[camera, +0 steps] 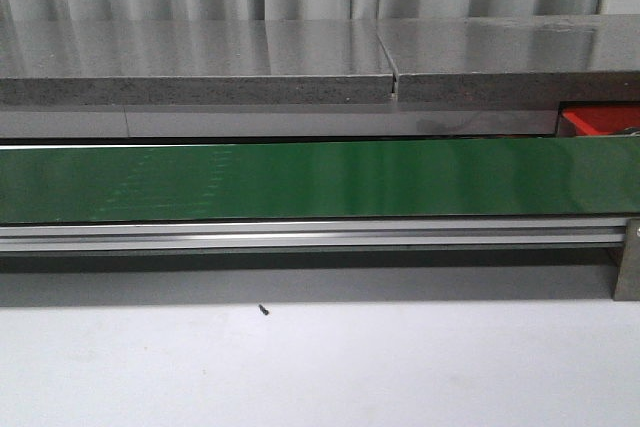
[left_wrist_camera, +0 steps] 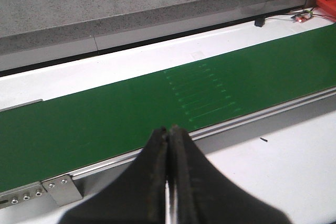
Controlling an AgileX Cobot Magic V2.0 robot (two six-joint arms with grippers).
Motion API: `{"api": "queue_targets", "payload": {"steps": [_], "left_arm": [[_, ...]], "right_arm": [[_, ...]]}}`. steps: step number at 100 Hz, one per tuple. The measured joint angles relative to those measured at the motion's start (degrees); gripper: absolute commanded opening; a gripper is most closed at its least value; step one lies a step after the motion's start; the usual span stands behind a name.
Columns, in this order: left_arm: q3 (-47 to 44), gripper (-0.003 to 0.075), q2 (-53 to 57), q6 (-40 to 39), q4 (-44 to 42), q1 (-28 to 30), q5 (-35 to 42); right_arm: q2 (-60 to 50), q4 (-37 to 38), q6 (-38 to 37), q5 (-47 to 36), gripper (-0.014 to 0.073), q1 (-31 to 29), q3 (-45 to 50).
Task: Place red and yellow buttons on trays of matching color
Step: 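Carry the red button into the red tray and open the right gripper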
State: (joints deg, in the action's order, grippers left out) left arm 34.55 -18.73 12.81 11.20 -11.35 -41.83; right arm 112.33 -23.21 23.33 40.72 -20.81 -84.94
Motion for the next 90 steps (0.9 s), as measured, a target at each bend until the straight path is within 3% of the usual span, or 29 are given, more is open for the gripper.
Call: {"api": "queue_targets", "payload": {"steps": [24, 50, 90], "left_arm": [[0.0, -0.0019, 0.0, 0.0, 0.0, 0.0, 0.0], [0.0, -0.0019, 0.0, 0.0, 0.0, 0.0, 0.0], [0.0, -0.0019, 0.0, 0.0, 0.0, 0.0, 0.0]], "right_arm": [[2.0, -0.5, -0.1, -2.2, 0.0227, 1.1, 0.0], [2.5, -0.8, 0.1, -2.3, 0.0476, 1.5, 0.0], [1.4, -0.6, 0.4, -1.9, 0.0482, 1.5, -0.1]]}}
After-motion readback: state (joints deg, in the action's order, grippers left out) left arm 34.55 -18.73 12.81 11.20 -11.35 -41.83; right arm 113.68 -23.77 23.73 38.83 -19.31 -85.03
